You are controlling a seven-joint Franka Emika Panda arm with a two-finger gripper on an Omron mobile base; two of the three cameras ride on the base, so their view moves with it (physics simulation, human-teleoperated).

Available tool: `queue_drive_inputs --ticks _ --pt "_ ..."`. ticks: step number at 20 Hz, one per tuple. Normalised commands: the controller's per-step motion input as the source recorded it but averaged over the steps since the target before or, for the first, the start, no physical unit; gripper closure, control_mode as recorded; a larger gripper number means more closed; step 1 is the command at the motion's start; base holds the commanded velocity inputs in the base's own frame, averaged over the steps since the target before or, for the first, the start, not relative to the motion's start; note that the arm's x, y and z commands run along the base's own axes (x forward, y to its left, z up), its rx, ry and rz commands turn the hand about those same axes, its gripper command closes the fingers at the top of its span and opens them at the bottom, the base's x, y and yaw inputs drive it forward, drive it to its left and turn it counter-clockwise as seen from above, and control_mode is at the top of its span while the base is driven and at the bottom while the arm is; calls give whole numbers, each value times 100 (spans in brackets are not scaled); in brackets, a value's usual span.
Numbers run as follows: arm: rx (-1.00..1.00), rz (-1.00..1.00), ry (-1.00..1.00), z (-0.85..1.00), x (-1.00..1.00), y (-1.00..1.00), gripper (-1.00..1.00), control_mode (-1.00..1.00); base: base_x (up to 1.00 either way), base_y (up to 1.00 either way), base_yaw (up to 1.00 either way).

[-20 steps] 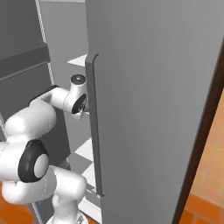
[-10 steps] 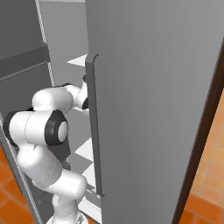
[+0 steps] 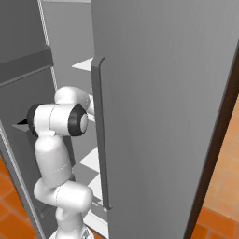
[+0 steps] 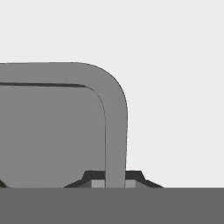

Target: Take the meat container that has the fish and place it on the second highest rack of the freezer. Then take the vegetable container that has the tomato and broccoli and place it on the highest rack of the freezer.

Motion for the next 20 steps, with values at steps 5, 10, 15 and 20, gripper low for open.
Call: queue_drive_inputs --ticks 5,10,15,20 --pt "0 -3 3 -43 26 -2 -100 -100 0 0 0" --pt "0 0 -14 -13 -61 13 -100 -100 0 0 0" --pt "0 0 -22 0 -73 32 -100 -100 0 0 0" --pt "0 -5 -16 65 -97 2 -100 -100 0 0 0"
